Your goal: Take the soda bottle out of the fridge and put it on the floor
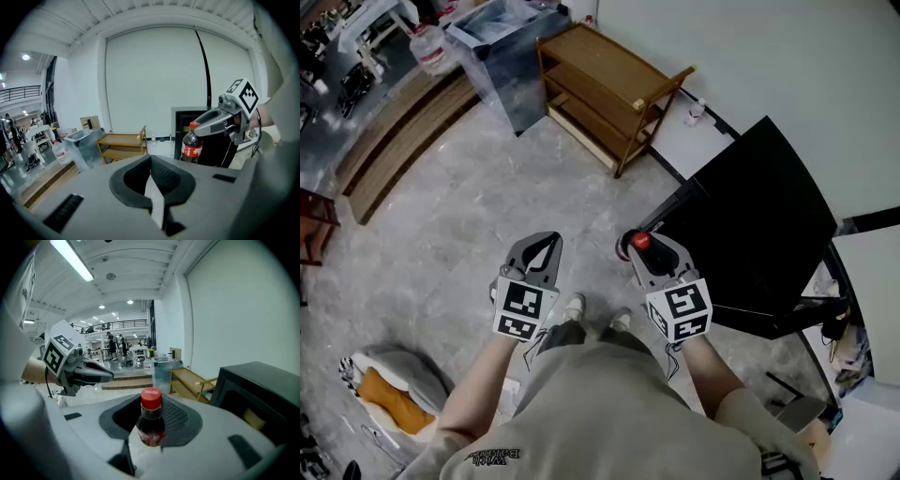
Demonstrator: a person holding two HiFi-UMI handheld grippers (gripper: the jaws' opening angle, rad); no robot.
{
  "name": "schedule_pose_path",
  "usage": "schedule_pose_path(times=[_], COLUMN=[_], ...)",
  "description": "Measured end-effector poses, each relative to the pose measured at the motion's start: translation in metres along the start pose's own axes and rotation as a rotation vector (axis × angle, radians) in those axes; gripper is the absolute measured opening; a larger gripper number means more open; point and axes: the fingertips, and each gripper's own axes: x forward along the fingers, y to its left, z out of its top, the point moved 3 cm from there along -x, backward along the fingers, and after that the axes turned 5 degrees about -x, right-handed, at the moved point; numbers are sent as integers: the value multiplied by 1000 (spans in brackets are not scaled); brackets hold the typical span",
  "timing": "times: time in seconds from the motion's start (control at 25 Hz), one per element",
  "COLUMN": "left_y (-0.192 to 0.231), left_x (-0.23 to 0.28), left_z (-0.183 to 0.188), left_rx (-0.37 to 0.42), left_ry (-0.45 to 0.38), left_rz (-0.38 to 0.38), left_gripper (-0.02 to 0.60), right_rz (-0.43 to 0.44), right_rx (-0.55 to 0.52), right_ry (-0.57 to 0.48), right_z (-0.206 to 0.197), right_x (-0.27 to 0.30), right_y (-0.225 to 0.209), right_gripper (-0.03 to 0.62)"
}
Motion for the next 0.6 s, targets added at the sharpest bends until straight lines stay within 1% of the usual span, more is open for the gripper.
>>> schedule_pose_path(times=[0.12,0.24,0.44,0.6], left_y=[19,31,44,53], left_x=[-11,-17,-10,3], left_z=[-14,-28,-52,-84], left_rx=[-38,-71,-85,-100], left_ry=[18,45,89,145], left_rz=[50,79,97,101], left_gripper=[6,6,6,6], right_rz=[63,115,174,188], right_rx=[-28,-39,-69,-56], right_ry=[-1,8,37,66], right_z=[5,6,-5,-27], right_x=[26,50,88,119], right_y=[18,33,51,62], right_gripper=[110,110,110,110])
